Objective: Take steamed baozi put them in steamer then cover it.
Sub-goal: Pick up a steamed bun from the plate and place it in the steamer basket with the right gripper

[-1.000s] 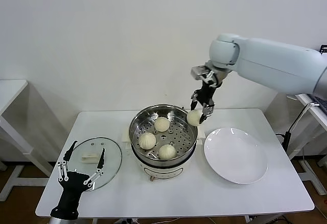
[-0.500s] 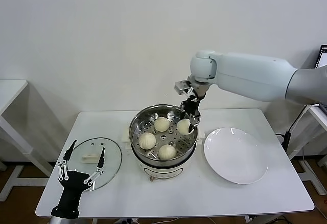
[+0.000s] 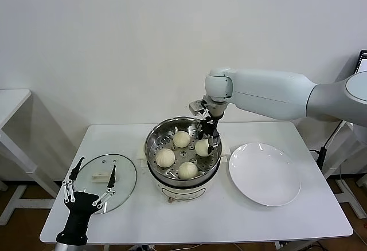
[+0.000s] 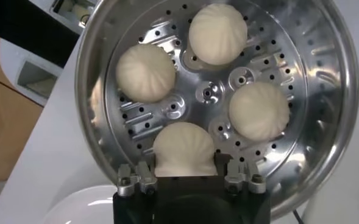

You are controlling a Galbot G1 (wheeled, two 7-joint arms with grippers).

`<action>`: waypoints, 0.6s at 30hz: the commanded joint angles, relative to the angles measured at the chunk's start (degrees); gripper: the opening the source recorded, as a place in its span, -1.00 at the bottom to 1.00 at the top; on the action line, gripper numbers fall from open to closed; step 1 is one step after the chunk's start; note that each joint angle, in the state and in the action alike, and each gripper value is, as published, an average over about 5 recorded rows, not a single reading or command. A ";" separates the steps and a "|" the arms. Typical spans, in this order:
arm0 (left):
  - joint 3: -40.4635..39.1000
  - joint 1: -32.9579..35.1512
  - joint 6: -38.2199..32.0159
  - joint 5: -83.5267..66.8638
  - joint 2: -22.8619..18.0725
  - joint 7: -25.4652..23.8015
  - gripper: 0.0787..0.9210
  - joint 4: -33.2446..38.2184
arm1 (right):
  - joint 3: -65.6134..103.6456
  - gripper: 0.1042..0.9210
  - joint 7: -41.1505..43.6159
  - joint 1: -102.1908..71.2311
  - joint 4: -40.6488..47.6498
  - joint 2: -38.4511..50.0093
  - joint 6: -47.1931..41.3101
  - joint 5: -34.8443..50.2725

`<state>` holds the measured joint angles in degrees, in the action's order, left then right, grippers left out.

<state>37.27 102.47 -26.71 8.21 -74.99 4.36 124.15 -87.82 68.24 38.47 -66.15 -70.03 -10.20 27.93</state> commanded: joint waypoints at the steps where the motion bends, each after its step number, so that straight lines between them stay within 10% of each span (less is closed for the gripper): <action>1: -0.04 0.00 -0.06 0.08 -0.02 0.13 0.77 0.02 | -0.62 0.38 -0.76 -0.63 0.37 -0.86 -0.07 -0.91; 18: 0.74 -0.39 0.09 -0.06 -0.08 0.35 0.77 0.38 | 1.49 0.74 -1.34 -0.89 -0.91 1.08 0.14 -1.48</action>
<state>37.92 102.09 -26.74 8.09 -75.09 4.71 124.44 -87.72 67.15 37.26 -66.50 -69.72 -10.17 26.63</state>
